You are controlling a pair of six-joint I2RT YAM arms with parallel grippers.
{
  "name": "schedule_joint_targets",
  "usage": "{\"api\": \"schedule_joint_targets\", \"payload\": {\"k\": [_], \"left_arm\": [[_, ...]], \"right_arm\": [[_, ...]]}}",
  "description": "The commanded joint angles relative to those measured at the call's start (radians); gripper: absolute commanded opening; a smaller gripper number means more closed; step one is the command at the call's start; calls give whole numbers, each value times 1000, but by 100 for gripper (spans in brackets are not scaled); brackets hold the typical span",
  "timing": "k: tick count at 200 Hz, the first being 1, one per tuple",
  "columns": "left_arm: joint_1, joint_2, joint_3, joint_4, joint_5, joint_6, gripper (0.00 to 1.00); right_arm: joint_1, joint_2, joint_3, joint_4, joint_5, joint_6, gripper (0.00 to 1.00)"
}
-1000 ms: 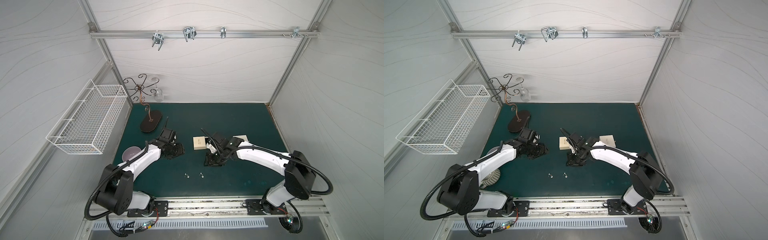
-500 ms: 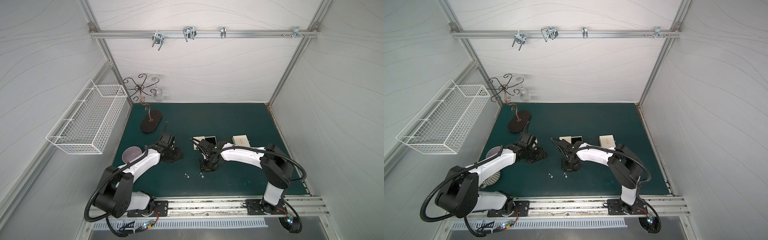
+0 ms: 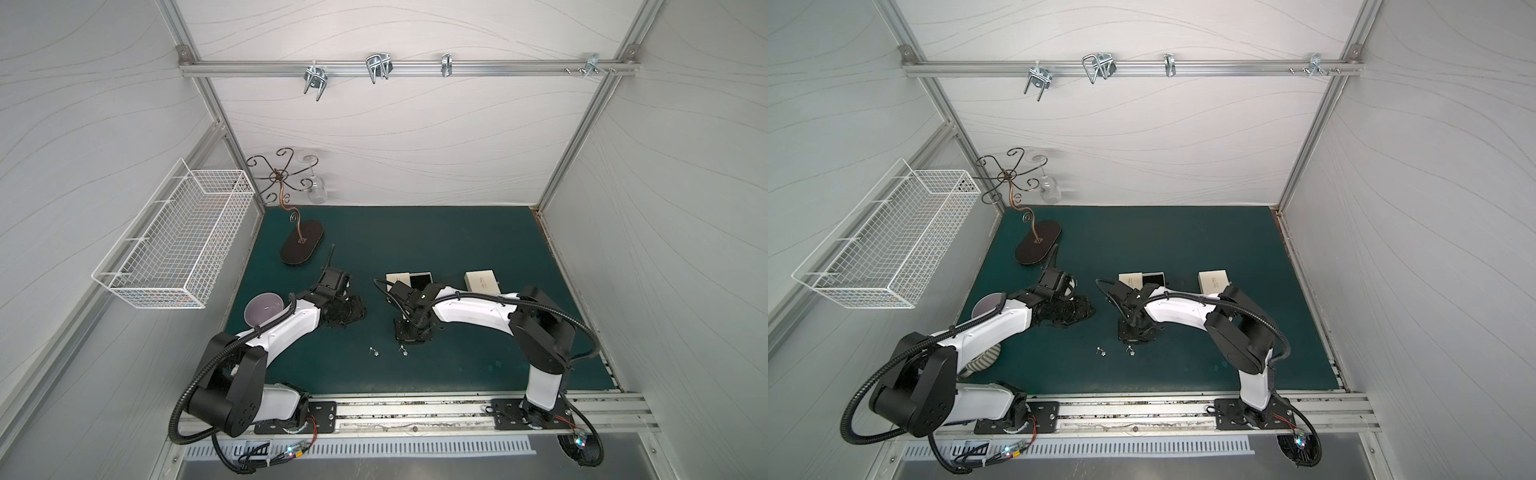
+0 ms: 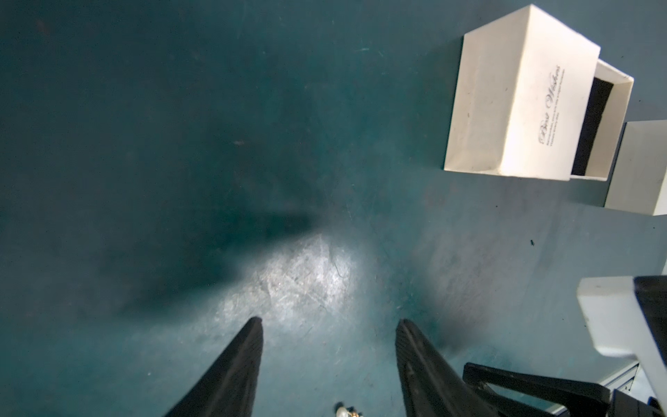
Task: Place the earrings into the drawer-style jewelry box
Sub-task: Pick up the earring from the center of the board.
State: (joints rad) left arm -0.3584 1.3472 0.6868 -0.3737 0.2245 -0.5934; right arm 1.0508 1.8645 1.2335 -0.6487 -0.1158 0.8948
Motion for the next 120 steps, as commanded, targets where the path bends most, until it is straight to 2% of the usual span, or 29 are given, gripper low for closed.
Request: {"api": "schedule_joint_targets", "payload": {"k": [1, 120], "left_arm": [[-2, -22, 0, 35, 0, 15, 62], [3, -29, -4, 44, 11, 18, 62]], "right_arm": [[11, 25, 21, -36, 11, 25, 27], [28, 56, 42, -46, 4, 34, 22]]}}
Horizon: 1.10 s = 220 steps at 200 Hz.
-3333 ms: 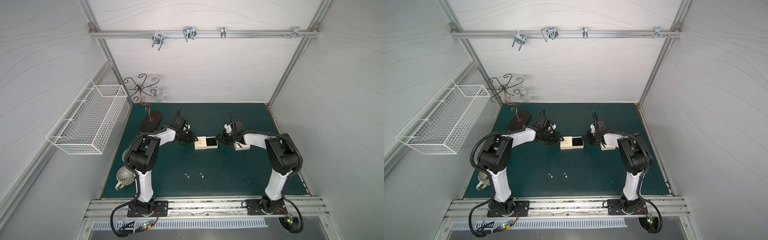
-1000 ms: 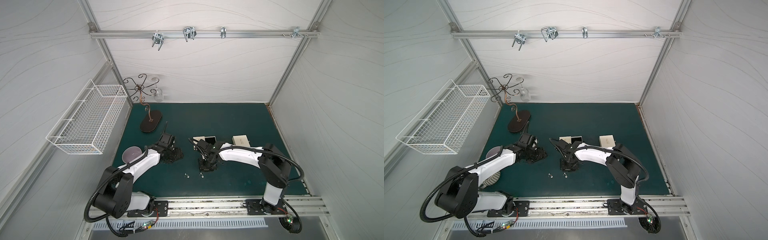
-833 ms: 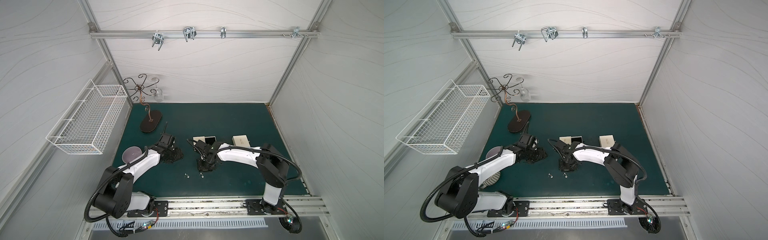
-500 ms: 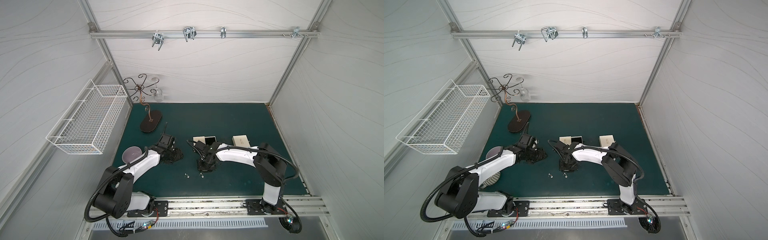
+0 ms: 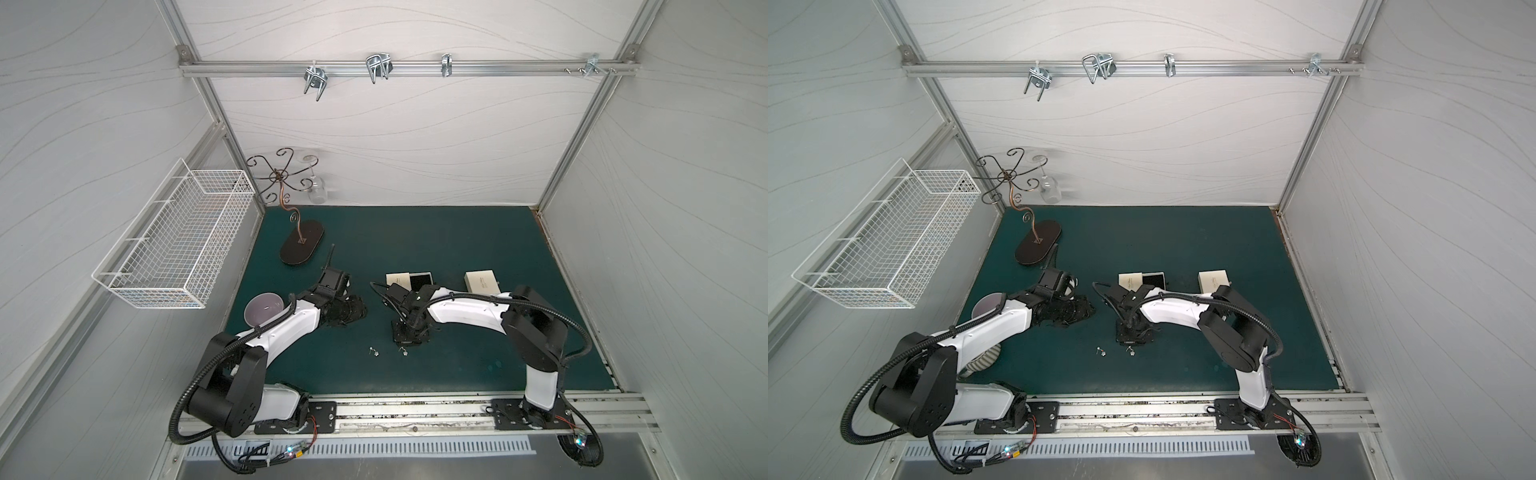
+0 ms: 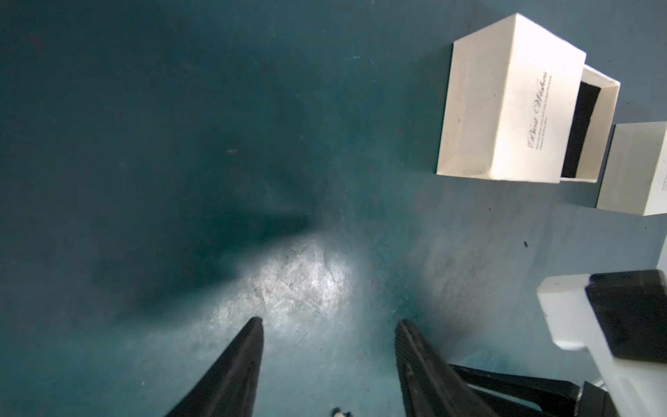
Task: Place the earrings into the drawer-style jewelry box
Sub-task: Pick up the earring from the center of the board.
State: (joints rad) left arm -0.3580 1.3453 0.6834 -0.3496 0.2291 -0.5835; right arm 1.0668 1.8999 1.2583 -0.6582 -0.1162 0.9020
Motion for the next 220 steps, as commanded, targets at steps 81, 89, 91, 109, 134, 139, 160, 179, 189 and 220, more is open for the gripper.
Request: {"api": "schedule_joint_targets", "payload": {"k": [81, 89, 91, 109, 134, 139, 160, 179, 189, 220], "left_arm": [[7, -34, -4, 24, 13, 8, 62], [7, -35, -5, 24, 14, 7, 62], [7, -36, -5, 24, 14, 8, 62], [8, -40, -7, 24, 14, 9, 62], [8, -40, -10, 24, 15, 8, 62], [8, -39, -10, 25, 16, 8, 62], [8, -43, -10, 29, 21, 9, 62], [8, -47, -11, 39, 38, 13, 63], [5, -49, -14, 58, 59, 10, 63], [-38, -51, -19, 117, 113, 16, 64]], "right_arm": [[19, 40, 24, -48, 7, 29, 19], [19, 41, 24, -47, 7, 30, 19], [19, 41, 24, -48, 7, 29, 19], [19, 44, 29, -49, 7, 28, 18], [19, 45, 30, -48, 7, 29, 15], [19, 45, 29, -46, 7, 28, 14], [19, 38, 24, -43, 6, 26, 12], [10, 27, 16, -32, 1, 18, 11], [1, 17, 6, -21, 1, 13, 11], [-56, -27, -33, 21, -19, -27, 12]]}}
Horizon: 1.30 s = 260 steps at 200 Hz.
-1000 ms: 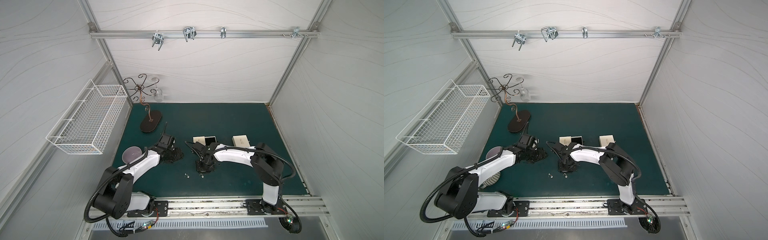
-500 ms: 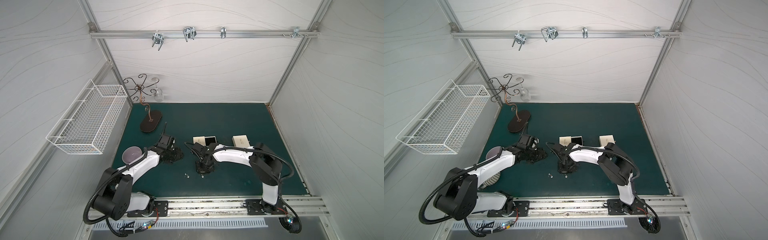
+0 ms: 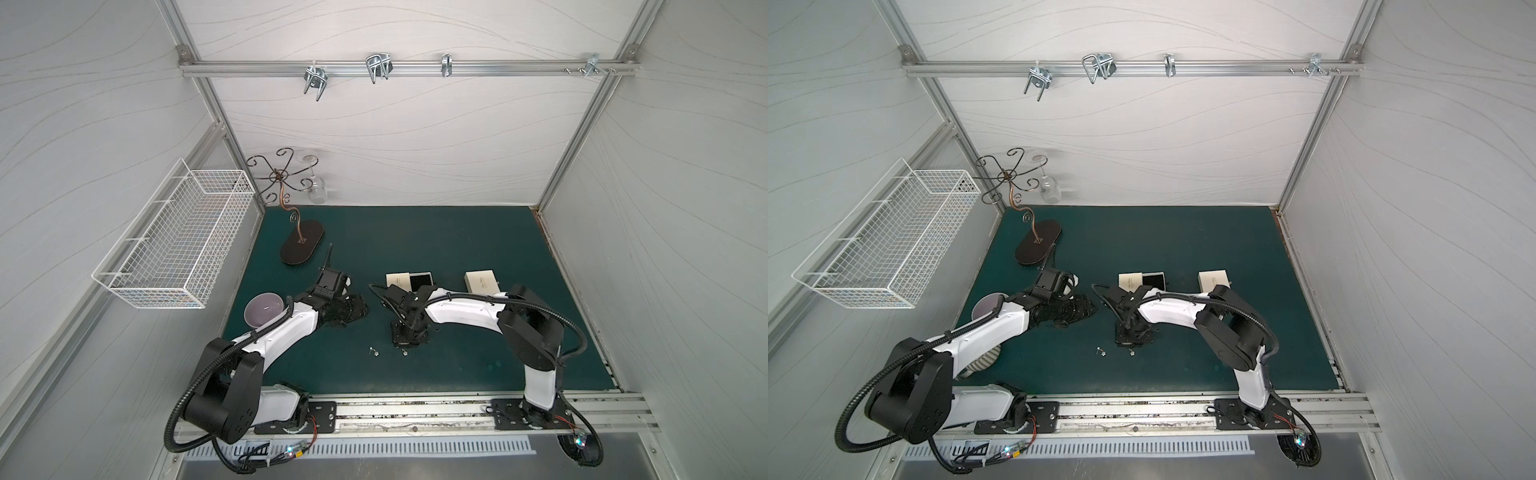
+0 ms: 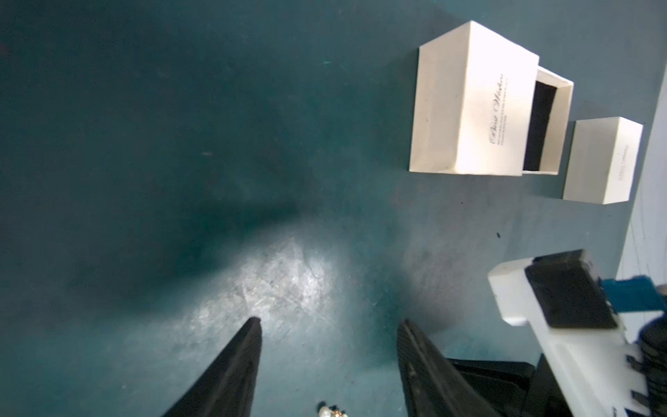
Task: Place the earrings into the drawer-style jewelry box
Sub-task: Pick up the earring from the center of the board.
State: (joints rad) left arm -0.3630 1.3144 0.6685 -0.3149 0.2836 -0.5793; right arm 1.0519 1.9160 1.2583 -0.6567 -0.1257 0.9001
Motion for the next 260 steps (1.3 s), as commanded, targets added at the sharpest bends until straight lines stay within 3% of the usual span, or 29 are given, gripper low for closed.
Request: {"api": "schedule_joint_targets", "payload": {"k": [1, 57, 111, 136, 154, 260], "left_arm": [[-35, -18, -4, 84, 61, 12, 64], [-123, 132, 17, 264, 227, -34, 61], [-133, 299, 70, 389, 354, -64, 57], [-132, 357, 99, 426, 396, -66, 51], [-132, 386, 115, 458, 423, -75, 44], [-132, 460, 152, 537, 509, -95, 27]], "right_arm": [[-46, -44, -34, 20, -9, -29, 12], [-179, -114, -101, 107, -49, -157, 12], [-290, -150, -153, 211, -173, -256, 11], [-328, -161, -172, 252, -239, -285, 11], [-344, -168, -175, 263, -268, -301, 11], [-367, -195, -179, 284, -316, -311, 10]]}}
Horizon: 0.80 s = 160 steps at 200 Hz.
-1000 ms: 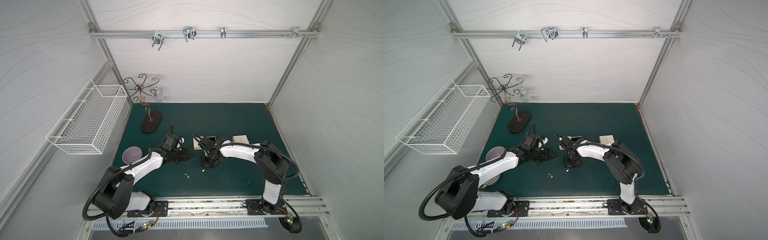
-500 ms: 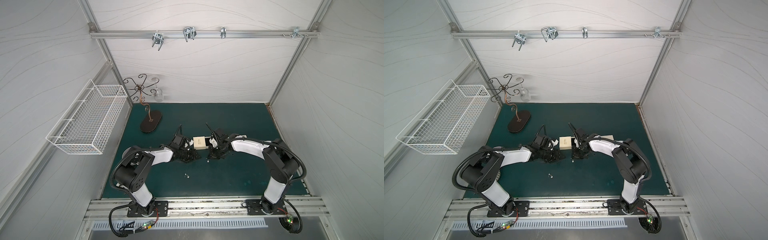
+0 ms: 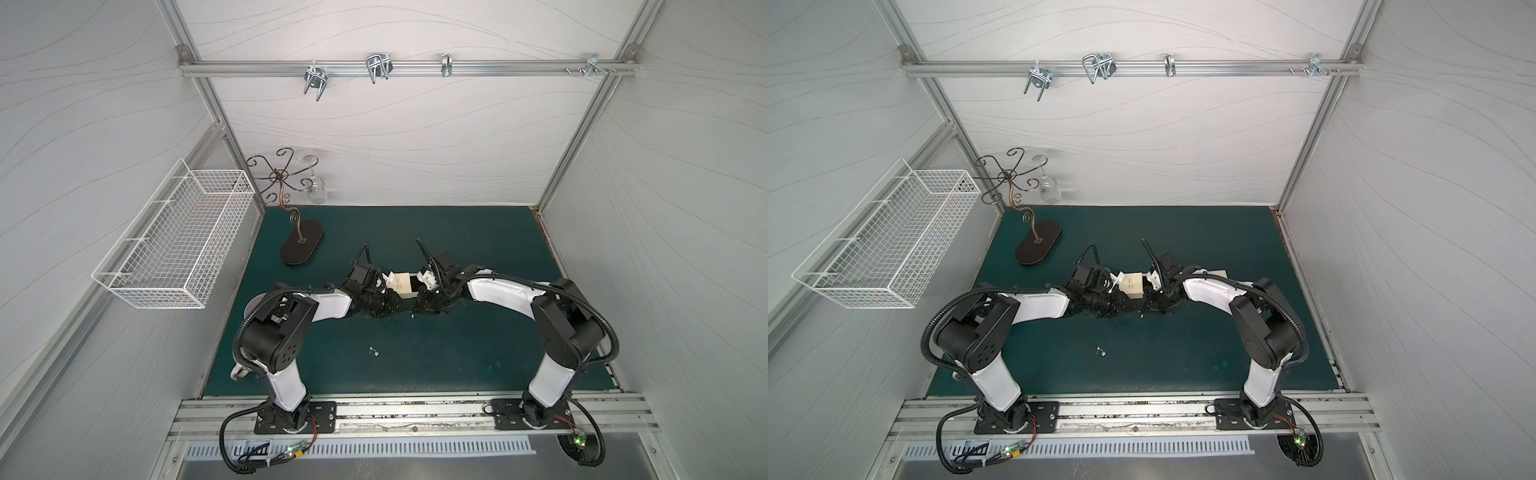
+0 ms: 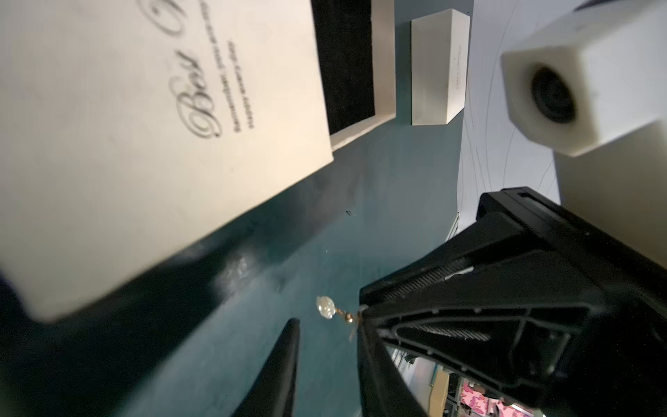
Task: Place the earrings into the drawer-style jewelry box
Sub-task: Pick up the earring from the center of the board.
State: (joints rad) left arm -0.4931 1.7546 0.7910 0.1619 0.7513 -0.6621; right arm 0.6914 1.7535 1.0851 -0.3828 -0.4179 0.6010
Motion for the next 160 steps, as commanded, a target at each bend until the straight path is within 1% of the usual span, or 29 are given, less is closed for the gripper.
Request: {"api": "schedule_joint_targets", "payload": {"k": [1, 19, 38, 75, 146, 160], "left_arm": [[-2, 20, 30, 60, 42, -12, 27], [-1, 20, 30, 72, 56, -17, 24], [-2, 22, 18, 118, 80, -43, 23], [-2, 28, 1, 167, 98, -76, 23], [-1, 29, -25, 194, 102, -85, 22], [-1, 28, -30, 201, 103, -88, 23]], "right_arm": [[-6, -32, -5, 10, -23, -12, 10], [-6, -35, -5, 10, -23, -12, 10], [-6, -38, -4, 8, -23, -11, 10], [-8, -38, -1, 4, -20, -8, 10], [-18, -54, -5, -1, -21, -8, 10], [-19, -58, -5, 0, -22, -8, 10]]}}
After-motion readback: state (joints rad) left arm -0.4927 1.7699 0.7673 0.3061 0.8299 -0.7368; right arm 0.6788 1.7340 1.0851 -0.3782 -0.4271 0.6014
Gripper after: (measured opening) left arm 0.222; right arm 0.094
